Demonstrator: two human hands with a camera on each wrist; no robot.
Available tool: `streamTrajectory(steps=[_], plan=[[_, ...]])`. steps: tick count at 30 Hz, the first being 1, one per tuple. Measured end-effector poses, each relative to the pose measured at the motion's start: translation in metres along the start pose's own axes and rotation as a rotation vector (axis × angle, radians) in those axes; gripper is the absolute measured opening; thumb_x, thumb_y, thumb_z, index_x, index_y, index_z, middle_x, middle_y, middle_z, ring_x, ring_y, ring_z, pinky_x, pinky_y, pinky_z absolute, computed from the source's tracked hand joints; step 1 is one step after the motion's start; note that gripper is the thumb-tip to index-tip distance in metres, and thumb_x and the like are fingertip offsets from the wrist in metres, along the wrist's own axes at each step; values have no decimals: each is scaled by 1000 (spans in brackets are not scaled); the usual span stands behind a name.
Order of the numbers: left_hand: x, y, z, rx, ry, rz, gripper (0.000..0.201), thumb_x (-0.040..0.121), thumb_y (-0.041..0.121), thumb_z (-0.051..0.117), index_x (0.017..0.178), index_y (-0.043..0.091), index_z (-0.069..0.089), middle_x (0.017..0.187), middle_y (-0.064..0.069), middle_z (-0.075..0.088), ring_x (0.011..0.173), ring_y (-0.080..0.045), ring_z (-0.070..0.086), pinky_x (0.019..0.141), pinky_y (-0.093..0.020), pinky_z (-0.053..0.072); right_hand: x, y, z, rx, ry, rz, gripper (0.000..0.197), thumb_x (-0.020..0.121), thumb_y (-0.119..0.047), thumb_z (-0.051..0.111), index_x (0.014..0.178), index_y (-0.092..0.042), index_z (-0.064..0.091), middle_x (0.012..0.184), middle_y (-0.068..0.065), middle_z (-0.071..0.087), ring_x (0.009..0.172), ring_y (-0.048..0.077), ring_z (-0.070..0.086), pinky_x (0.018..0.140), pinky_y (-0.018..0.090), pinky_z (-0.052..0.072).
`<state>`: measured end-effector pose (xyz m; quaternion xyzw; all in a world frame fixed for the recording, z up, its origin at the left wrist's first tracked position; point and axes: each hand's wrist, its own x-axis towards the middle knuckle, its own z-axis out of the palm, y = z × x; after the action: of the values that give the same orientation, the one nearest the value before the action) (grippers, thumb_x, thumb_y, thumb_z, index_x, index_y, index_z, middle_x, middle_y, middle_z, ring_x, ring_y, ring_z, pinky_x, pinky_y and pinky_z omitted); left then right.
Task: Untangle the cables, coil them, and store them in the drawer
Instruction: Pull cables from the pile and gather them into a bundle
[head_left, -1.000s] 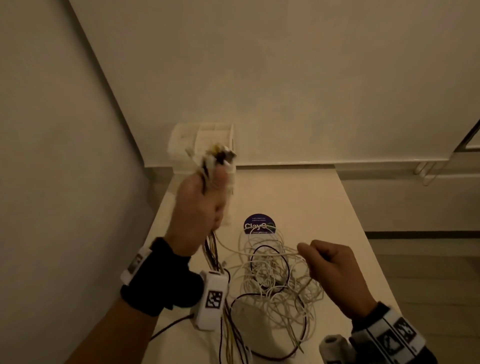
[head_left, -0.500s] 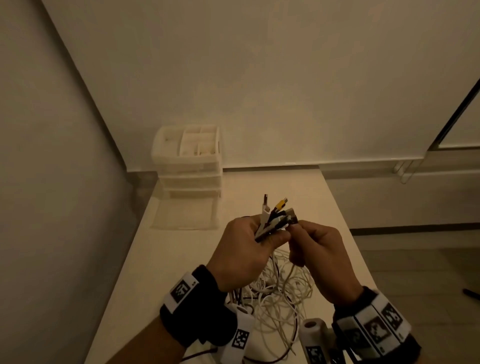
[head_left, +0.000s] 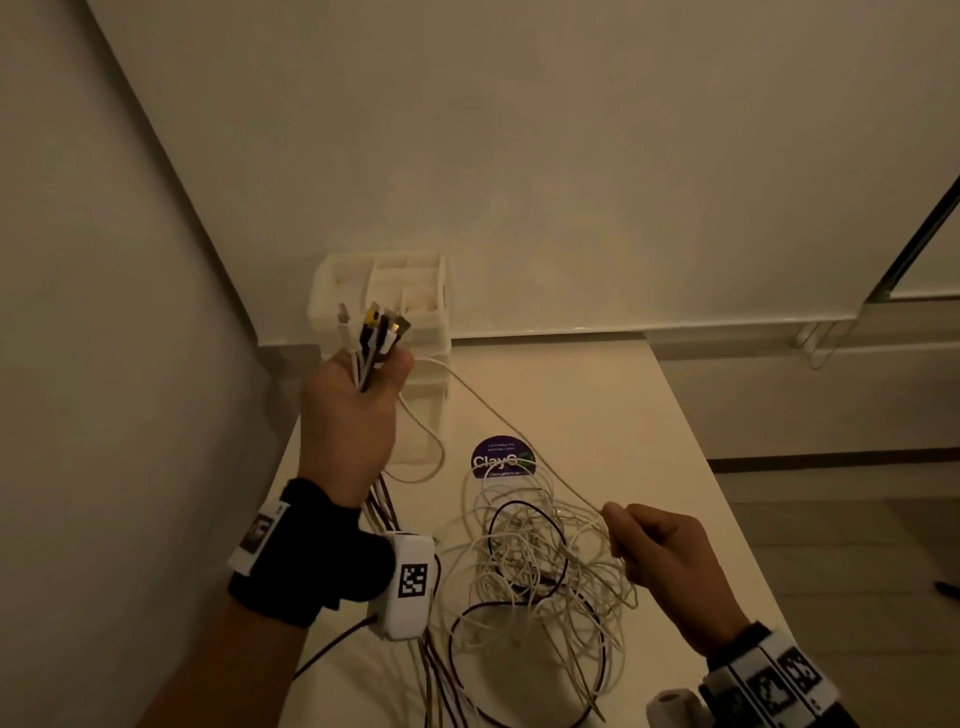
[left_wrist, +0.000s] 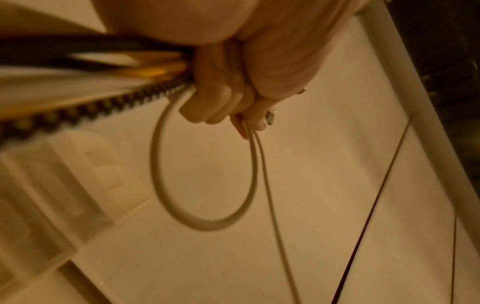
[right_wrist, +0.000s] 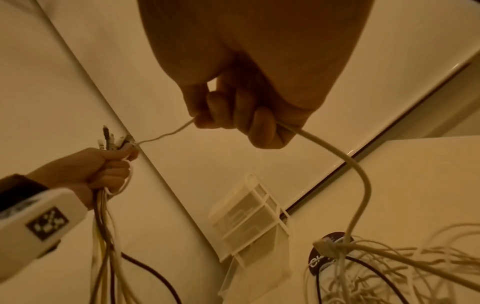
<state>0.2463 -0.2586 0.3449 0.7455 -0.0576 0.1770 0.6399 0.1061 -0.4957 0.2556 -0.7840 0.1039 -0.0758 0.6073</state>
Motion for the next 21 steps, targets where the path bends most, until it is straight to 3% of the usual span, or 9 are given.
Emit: streamTrajectory(steps=[2, 4, 7, 9, 11, 14, 17, 19, 21], plan=[[-7, 4, 2, 40, -1, 63, 16, 86, 19, 69, 102, 20, 70, 79, 26, 64, 70, 13, 60, 68, -9, 48, 5, 0, 1, -6, 33, -6, 46, 88, -37, 59, 47, -20, 48, 50, 2, 39, 48, 14, 33, 51, 32, 33], [-19, 12, 10, 19, -50, 94, 14, 83, 15, 73, 92, 25, 71, 68, 27, 64, 65, 15, 58, 64, -3, 44, 10, -7, 3, -5, 70, -6, 48, 89, -28, 63, 46, -18, 46, 50, 6, 37, 48, 16, 32, 51, 32, 32], [-44, 16, 31, 113, -334, 153, 19, 79, 12, 77, 72, 27, 68, 59, 30, 63, 60, 12, 58, 57, -5, 43, 18, -24, 8, 75, 69, -20, 48, 90, -16, 63, 46, -13, 42, 48, 4, 34, 45, 15, 29, 50, 31, 30], [-59, 15, 46, 175, -557, 187, 7, 80, 19, 76, 85, 22, 74, 73, 22, 69, 71, 8, 63, 62, -11, 48, 22, -40, 11, 185, 36, -57, 49, 87, -18, 66, 48, -9, 38, 48, 4, 30, 45, 15, 24, 48, 28, 28], [-67, 9, 57, 193, -645, 178, 7, 84, 20, 73, 91, 23, 73, 75, 20, 67, 70, 7, 61, 61, -9, 43, 24, -55, 11, 278, -2, -100, 45, 79, -29, 65, 48, -10, 39, 48, 3, 29, 45, 14, 22, 45, 26, 26], [-70, 7, 63, 132, -557, 133, 14, 85, 14, 71, 84, 28, 70, 72, 27, 63, 71, 8, 61, 64, -6, 43, 26, -68, 8, 368, -56, -128, 46, 85, -29, 66, 50, -10, 43, 49, 2, 31, 45, 14, 22, 48, 28, 21], [-63, 17, 58, 42, -389, 104, 32, 83, 10, 72, 74, 40, 67, 62, 26, 64, 62, 6, 59, 58, -5, 42, 26, -63, 7, 322, -69, -128, 50, 89, -39, 59, 54, -5, 51, 53, 14, 26, 48, 18, 22, 48, 30, 23], [-51, 25, 52, -15, -292, 99, 23, 84, 7, 70, 81, 30, 70, 62, 27, 61, 58, 12, 57, 57, -2, 38, 22, -52, 6, 294, -57, -107, 55, 83, -50, 58, 58, -2, 53, 56, 21, 24, 51, 25, 19, 47, 30, 23], [-39, 30, 43, -25, -229, 124, 20, 84, 8, 70, 88, 28, 68, 68, 27, 61, 59, 15, 57, 57, -2, 38, 17, -39, 5, 273, -62, -94, 54, 80, -54, 59, 57, -5, 54, 58, 24, 24, 53, 28, 18, 48, 30, 23]])
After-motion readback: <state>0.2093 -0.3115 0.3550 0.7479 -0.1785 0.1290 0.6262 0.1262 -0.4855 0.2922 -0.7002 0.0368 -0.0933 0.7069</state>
